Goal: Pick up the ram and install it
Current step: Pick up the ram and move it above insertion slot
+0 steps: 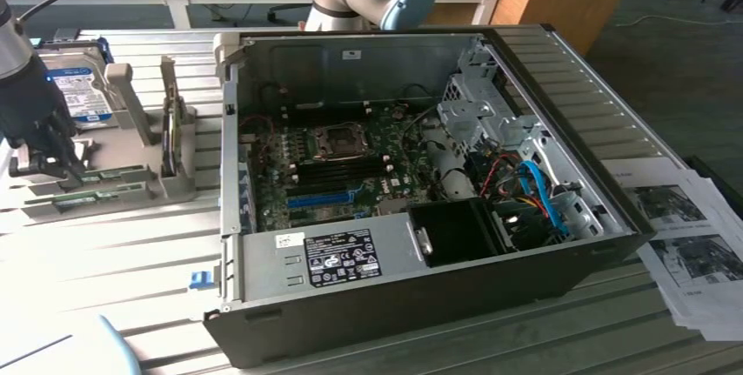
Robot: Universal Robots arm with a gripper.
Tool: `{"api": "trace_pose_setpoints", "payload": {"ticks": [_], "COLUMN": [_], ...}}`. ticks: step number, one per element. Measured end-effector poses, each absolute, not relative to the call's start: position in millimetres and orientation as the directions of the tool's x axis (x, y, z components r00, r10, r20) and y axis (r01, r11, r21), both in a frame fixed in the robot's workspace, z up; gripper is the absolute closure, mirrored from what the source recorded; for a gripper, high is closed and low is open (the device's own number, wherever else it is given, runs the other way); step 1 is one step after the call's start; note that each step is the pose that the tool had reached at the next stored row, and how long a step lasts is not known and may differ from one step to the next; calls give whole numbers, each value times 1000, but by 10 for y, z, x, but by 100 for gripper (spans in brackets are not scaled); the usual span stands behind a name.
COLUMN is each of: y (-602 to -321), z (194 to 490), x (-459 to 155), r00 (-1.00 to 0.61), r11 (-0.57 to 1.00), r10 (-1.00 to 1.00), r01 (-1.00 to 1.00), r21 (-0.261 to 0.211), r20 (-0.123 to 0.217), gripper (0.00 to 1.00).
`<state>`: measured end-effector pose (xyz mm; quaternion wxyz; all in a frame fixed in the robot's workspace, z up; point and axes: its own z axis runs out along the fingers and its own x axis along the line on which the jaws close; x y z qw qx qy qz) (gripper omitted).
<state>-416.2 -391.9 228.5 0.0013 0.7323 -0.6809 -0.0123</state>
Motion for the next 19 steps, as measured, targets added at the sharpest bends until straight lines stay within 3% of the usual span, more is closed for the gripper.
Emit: {"api": "trace_pose_setpoints", "payload": {"ticks": [19], "y": [-3921], "z": [2129], "x": [-4162], "r00": [73], "r11": [-73], "r10": [-997], "r01": [-997], "r21": [19], "r20": [-16], "gripper": [71]}}
